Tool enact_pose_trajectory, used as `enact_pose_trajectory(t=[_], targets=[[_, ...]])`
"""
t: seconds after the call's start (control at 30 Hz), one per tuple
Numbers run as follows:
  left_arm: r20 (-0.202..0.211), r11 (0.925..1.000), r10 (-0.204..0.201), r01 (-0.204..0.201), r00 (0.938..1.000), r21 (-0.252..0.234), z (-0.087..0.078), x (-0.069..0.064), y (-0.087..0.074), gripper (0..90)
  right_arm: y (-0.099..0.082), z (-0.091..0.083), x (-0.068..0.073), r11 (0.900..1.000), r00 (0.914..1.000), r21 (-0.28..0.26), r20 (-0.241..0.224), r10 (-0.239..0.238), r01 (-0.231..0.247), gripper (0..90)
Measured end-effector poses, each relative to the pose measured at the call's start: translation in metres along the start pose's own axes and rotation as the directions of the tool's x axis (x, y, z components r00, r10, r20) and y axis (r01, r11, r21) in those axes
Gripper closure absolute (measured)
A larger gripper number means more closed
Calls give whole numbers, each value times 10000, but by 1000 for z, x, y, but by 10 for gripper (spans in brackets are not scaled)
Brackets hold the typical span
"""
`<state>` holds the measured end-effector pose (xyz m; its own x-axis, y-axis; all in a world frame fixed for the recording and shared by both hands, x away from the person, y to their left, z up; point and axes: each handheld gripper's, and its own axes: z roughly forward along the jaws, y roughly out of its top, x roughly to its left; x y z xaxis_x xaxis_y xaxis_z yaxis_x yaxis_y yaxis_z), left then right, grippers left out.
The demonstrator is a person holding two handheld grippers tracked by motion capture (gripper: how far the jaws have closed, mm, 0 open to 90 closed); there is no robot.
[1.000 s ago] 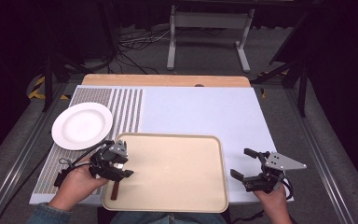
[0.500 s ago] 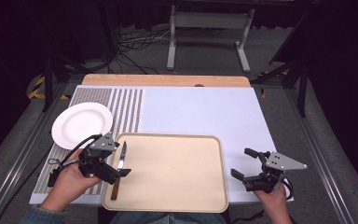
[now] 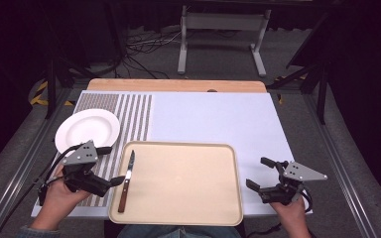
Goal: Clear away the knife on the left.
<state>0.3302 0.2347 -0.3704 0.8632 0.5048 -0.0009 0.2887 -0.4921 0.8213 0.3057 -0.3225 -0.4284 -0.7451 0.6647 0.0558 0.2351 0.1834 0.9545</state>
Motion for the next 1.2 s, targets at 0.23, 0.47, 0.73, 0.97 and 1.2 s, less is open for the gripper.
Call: enact_pose_trajectory(t=[0.23, 0.47, 0.73, 0.97, 1.2], targets=[[-60, 9953, -383, 377, 9992, -895, -14, 8, -18, 14, 0, -1, 0, 10000, 10000, -29, 49, -16, 17, 41], [-76, 9772, -385, 360, 9992, -2091, -26, 9, -33, 3, 0, -2, 0, 10000, 9999, -73, 117, -26, 27, 39], [-216, 9550, -630, 539, 9978, -2918, -30, 14, -56, 3, 0, -3, 0, 9999, 9998, -134, 172, -63, 65, 37], [-280, 9374, -824, 679, 9962, -3417, -25, 23, -79, 3, 0, -5, 0, 9995, 9994, -278, 309, -151, 160, 32], [-238, 9379, -1241, 1094, 9920, -3291, -17, 27, -89, 3, 0, -6, -2, 9992, 9989, -384, 460, -128, 146, 29]])
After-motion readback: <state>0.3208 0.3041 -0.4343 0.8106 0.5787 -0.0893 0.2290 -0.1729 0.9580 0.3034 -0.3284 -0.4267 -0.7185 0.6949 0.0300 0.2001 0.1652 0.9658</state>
